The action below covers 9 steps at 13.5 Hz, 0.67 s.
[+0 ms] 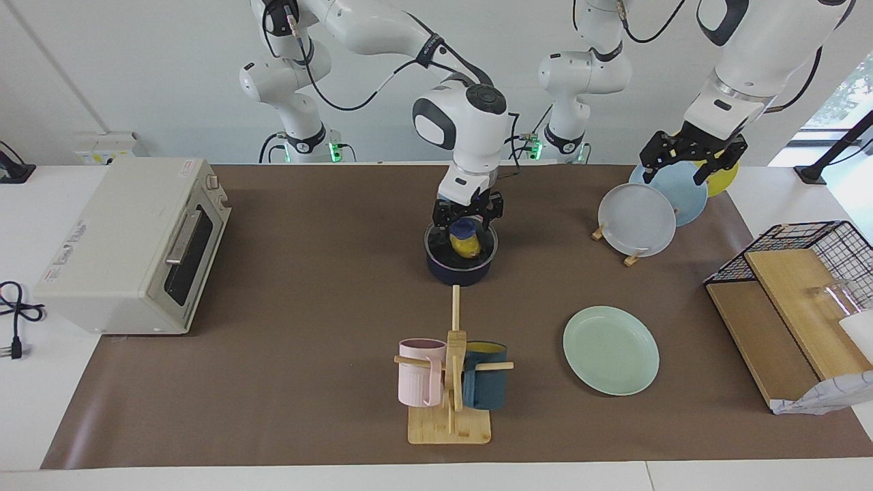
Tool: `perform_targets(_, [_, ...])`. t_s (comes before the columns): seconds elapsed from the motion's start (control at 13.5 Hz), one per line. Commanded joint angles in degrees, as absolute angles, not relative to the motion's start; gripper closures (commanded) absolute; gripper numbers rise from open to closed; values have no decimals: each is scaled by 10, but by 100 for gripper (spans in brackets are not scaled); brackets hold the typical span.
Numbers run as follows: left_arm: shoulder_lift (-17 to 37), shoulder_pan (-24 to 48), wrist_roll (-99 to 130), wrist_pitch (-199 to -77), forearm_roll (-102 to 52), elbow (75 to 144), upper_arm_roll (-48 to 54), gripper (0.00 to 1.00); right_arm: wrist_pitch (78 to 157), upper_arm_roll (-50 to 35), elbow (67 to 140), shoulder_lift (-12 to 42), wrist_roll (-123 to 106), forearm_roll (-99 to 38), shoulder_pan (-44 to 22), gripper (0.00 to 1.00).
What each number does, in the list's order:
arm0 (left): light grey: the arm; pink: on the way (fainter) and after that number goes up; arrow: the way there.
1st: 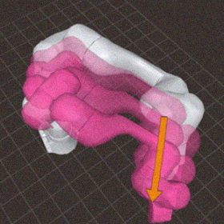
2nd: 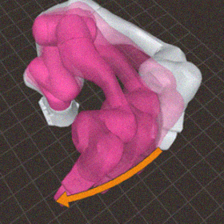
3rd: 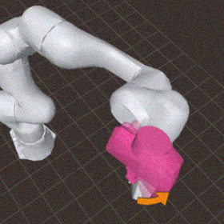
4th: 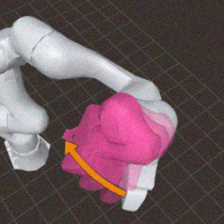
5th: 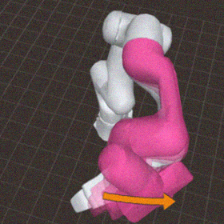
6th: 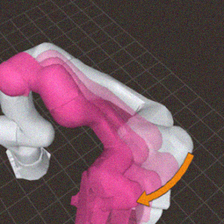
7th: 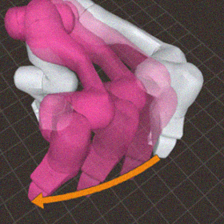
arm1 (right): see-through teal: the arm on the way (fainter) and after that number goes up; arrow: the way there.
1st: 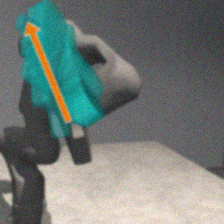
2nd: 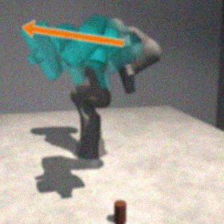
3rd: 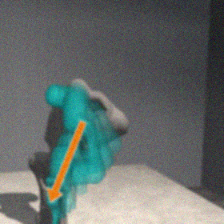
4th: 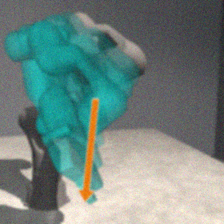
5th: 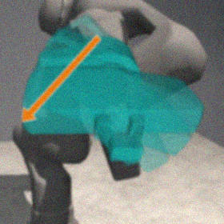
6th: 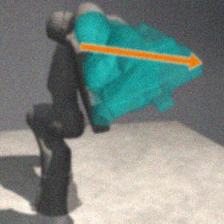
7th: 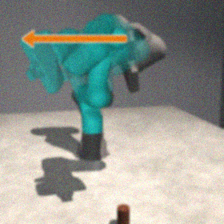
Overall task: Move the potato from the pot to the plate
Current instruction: 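Reach the right gripper over the saucepan and grasp the lid knob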
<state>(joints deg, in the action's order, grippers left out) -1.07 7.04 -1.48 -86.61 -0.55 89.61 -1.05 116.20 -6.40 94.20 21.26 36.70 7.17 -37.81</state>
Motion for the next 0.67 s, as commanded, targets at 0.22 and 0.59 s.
perform_targets(0.22, [-21,70,-11,-859,5,903,-11,0,1177,-69,963,199,375,81,-371,0])
perform_targets(0.59, [-21,70,-11,-859,5,903,-11,0,1175,-69,967,198,375,81,-368,12])
